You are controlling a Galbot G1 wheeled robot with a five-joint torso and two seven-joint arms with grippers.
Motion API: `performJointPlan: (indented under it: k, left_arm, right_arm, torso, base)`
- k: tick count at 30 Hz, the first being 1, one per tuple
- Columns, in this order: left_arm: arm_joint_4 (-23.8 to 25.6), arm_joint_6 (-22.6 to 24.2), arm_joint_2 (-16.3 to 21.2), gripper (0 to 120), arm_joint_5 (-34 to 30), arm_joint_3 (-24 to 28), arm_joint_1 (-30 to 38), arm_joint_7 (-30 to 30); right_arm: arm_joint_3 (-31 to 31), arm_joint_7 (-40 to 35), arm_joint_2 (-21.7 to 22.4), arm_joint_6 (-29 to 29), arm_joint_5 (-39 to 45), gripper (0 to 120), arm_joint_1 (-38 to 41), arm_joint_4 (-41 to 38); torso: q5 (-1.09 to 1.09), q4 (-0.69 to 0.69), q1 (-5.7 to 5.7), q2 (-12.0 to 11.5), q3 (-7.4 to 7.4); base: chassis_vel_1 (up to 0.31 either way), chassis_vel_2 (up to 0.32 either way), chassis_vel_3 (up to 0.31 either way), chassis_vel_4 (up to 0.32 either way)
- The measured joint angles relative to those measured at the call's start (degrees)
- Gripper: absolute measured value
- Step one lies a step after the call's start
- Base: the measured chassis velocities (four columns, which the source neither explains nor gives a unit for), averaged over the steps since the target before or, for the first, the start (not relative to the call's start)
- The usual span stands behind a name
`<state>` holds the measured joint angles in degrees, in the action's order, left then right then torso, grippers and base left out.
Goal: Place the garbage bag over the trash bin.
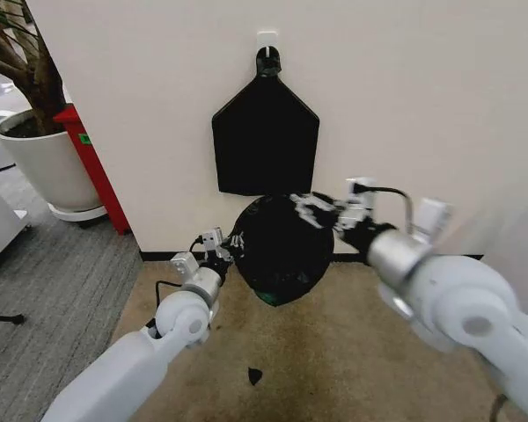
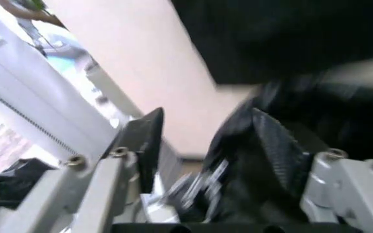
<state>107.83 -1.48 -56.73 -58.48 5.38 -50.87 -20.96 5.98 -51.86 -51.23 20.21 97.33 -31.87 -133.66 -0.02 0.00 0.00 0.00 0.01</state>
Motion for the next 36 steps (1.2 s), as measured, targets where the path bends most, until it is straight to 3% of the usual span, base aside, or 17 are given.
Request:
performJointPlan:
  k: [2,7,13,23,36]
  left_arm:
    - [-0.13,-0.42,-0.10,4,1.11,0.00,-0.01,0.71]
    - [-0.17,-1.17,-0.09,4,3.15,-0.32,-0.27,2.17]
    - [-0.17,-2.29,-0.15,4,5.83,-0.95,-0.76,3.98]
    - [-0.17,-4.11,-0.95,4,10.86,-1.28,-1.30,7.43]
    - [0.95,-4.72,-0.77,4,10.94,-2.67,-1.82,8.90]
  right_arm:
    - [3.71,-7.49,-4.69,-1.38,3.83,35,3.14,4.01]
    - [7.37,-17.88,-10.45,-4.18,5.66,18,7.22,11.20]
    - [10.02,-25.86,-13.20,-7.09,7.66,0,10.75,15.48]
    - [13.23,-30.11,-17.26,-10.02,7.38,0,12.82,21.88]
    - [16.92,-31.62,-19.52,-8.81,0.26,0,8.69,28.26]
  torso:
    - [0.02,0.02,0.00,0.00,0.00]
    - [0.01,0.01,0.00,0.00,0.00]
    - [0.00,0.01,0.00,0.00,0.00]
    - [0.01,0.00,0.00,0.00,0.00]
    - [0.02,0.00,0.00,0.00,0.00]
  base:
    - [0.000,0.000,0.000,0.000]
    - [0.000,0.000,0.000,0.000]
    - [0.000,0.000,0.000,0.000]
    - [0.000,0.000,0.000,0.000]
    - [0.000,0.000,0.000,0.000]
